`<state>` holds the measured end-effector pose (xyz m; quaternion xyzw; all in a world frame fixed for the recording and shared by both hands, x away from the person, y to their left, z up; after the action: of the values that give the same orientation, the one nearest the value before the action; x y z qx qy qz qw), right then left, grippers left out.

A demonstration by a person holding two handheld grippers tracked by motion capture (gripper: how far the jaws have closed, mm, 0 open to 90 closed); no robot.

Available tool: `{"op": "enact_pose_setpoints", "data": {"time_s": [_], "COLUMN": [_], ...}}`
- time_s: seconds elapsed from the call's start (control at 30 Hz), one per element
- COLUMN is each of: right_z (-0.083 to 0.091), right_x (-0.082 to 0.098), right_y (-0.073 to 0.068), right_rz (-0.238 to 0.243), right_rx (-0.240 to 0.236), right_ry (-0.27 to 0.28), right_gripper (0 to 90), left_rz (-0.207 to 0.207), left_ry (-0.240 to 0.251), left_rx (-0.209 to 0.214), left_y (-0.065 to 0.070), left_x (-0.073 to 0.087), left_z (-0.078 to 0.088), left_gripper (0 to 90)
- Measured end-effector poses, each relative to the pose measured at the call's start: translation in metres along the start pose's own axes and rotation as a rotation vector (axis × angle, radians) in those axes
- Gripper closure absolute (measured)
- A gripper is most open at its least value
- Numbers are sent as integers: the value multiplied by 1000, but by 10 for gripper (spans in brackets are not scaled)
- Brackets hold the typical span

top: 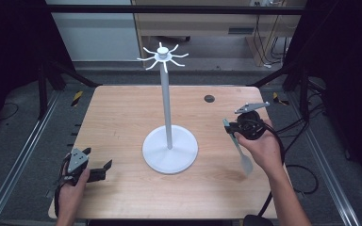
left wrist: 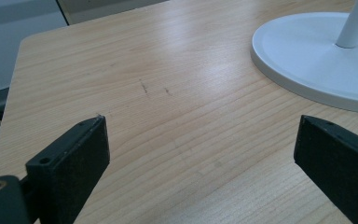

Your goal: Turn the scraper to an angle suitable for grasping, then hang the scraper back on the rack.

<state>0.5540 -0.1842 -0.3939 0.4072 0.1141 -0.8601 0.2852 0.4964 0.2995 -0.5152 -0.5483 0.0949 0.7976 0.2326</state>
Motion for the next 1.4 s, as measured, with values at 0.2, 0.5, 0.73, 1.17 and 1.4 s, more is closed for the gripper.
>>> {"op": "enact_pose_setpoints", "data": {"time_s": [0.2, 0.5, 0.73, 1.17, 1.4], "right_z": [7, 17, 19, 35, 36], "right_x": [-11, -30, -39, -55, -63], "right_y": [0, -6, -11, -25, -29], "right_rz": [-2, -5, 8, 15, 2], "right_rx": [-4, -20, -24, -39, -63], "right_ry": [81, 182, 212, 272, 302], "right_gripper": [745, 745, 745, 745, 745], "left_rz": [-1, 8, 16, -2, -2], "left_ry": [1, 2, 8, 9, 19], "left_rx": [0, 2, -5, -10, -11], "left_y": [0, 0, -3, 0, -1], "left_x": [0, 0, 0, -1, -3], "left_z": [1, 0, 3, 2, 3], "left_gripper": [29, 29, 28, 27, 27]}}
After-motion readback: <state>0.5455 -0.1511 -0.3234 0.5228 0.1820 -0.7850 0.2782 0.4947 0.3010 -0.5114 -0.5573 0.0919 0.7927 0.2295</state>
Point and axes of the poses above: each handheld gripper's, and its own axes: z roughly backward along the jaws, x roughly out of its underside, y roughly to its right, the point moved 6 cm from there along -z, roughly forward along the jaws, and after that the axes turned 3 degrees about y, right-handed, at the moved point
